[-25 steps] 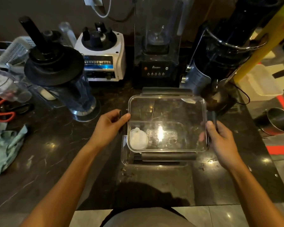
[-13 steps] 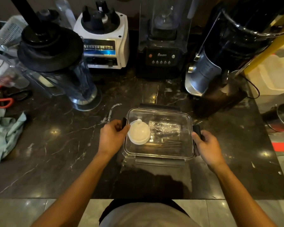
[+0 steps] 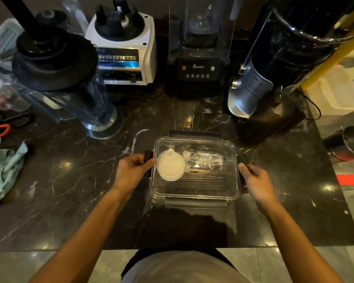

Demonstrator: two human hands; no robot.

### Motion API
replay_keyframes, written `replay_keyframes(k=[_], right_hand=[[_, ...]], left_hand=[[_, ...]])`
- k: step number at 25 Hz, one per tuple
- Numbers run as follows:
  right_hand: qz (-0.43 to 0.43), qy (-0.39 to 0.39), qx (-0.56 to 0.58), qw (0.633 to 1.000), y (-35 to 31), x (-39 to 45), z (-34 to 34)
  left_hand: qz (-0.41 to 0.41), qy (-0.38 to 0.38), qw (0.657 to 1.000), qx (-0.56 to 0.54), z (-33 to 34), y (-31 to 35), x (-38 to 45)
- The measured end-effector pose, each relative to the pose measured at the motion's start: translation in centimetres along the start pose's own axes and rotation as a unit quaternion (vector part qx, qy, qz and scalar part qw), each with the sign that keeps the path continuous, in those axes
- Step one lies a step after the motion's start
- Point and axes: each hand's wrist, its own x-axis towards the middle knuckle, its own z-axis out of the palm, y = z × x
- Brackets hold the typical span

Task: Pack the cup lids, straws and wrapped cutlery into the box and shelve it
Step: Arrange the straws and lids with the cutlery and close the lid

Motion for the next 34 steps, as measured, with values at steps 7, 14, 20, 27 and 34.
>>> replay_keyframes(k=[7,14,20,27,34], right_hand=[[0.001,0.003,-0.018,1.000,-0.1,0.3,-0.1],[-0.043,0.044,-0.055,0.997,0.7,0.2,0.8],[0.027,-0.019,0.069,0.997,0.1,0.3,-0.3],[-0.105,0.117,-0.083,0.984,2.2,1.3,1.0],[-0.060,0.088,-0.022,0.994,2.0,1.6,0.9]], left_hand=[[-0.048,-0.020,0.995,-0.085,-0.7,-0.2,-0.4],[-0.049,-0.016,0.994,-0.094,-0.8,-0.8,-0.5],[-0.065,-0.009,0.989,-0.131,-0.9,-1.8,0.0],[0.042,0.033,0.994,0.095,-0.3,-1.4,-0.3],[0.066,0.016,0.983,0.172,0.4,-0.8,-0.6]])
